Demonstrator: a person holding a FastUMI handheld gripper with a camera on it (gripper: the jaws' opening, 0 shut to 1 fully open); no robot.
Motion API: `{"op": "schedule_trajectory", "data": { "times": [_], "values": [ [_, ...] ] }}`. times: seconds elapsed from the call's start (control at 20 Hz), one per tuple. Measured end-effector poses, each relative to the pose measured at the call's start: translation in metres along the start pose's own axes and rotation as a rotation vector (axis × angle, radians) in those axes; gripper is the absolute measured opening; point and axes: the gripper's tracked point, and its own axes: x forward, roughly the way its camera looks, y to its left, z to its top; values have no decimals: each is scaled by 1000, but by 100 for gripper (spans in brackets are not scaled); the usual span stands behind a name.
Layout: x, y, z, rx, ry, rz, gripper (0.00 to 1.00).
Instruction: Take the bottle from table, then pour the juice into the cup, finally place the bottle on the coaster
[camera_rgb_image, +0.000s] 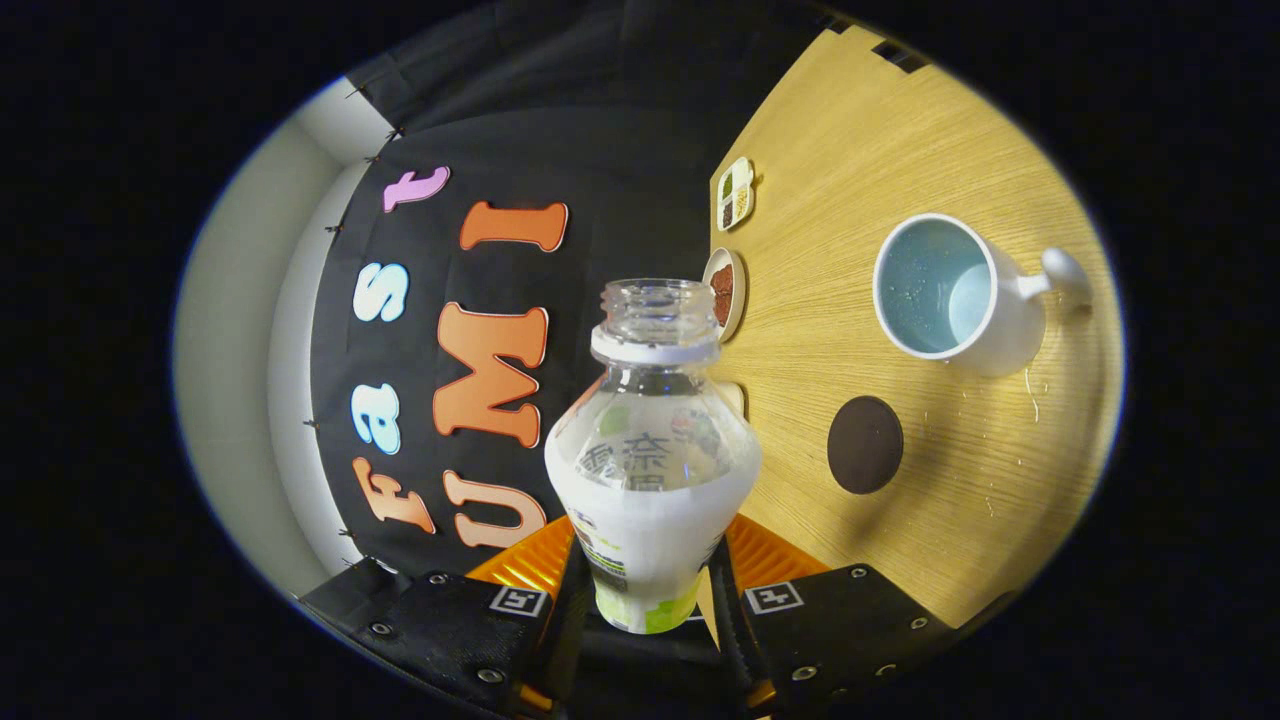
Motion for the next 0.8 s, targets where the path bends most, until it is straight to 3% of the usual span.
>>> {"op": "schedule_trajectory", "data": {
  "times": [0.45, 0.8],
  "values": [
    [3, 8, 2, 114, 8, 50, 57],
    [9, 6, 4, 147, 16, 41, 57]
  ]
}}
